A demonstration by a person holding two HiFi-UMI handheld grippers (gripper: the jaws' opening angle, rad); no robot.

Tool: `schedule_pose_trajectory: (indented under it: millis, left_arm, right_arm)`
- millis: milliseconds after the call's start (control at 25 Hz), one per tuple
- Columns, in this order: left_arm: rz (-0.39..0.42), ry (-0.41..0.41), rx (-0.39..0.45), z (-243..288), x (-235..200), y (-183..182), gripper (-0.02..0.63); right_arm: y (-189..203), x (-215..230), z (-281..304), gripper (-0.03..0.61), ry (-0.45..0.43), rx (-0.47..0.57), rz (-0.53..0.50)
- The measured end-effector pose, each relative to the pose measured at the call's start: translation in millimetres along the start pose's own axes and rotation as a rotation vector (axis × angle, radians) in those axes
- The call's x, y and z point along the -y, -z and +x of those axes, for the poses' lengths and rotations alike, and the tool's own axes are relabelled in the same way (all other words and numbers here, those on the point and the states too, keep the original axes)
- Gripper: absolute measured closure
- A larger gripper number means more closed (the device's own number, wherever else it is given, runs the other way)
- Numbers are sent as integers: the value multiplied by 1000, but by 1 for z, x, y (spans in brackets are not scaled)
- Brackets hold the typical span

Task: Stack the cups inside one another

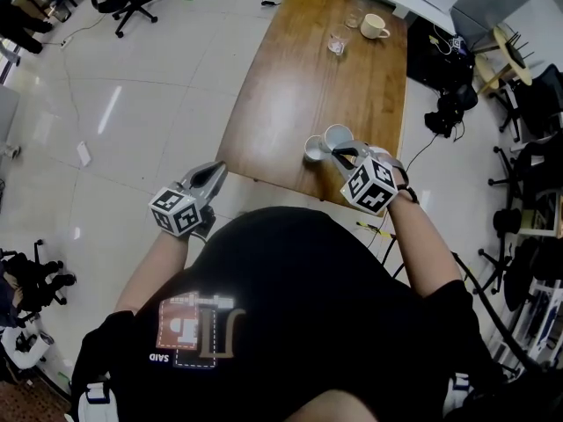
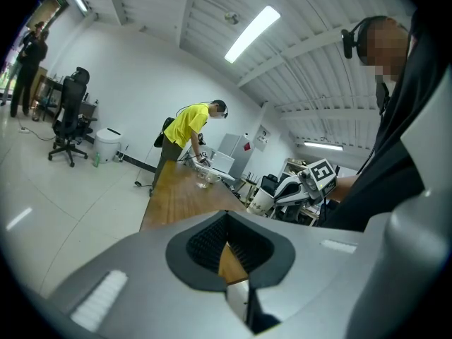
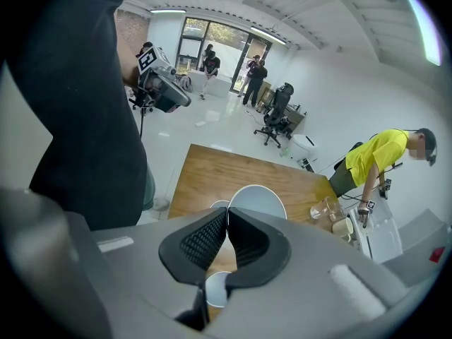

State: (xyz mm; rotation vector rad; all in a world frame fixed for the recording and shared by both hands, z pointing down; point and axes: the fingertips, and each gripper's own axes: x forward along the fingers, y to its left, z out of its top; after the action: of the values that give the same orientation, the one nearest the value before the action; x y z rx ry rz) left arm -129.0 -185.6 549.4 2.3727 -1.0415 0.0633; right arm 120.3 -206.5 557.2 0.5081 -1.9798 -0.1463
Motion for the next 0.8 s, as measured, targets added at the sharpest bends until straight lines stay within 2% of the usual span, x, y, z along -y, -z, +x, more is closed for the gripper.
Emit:
schedule_pose_trajectory:
  millis: [200, 520, 800]
  left_arm:
    - [5, 16, -4, 8, 2, -1, 613]
    - [7, 27, -8, 14, 7, -1, 612]
    - [12, 38, -16, 19, 9, -1, 612]
  right_arm:
    - [20, 7, -8, 554, 19, -20, 21]
    - [74, 5, -23, 554, 33, -91, 67]
    - [99, 4, -29, 554, 35, -126, 83]
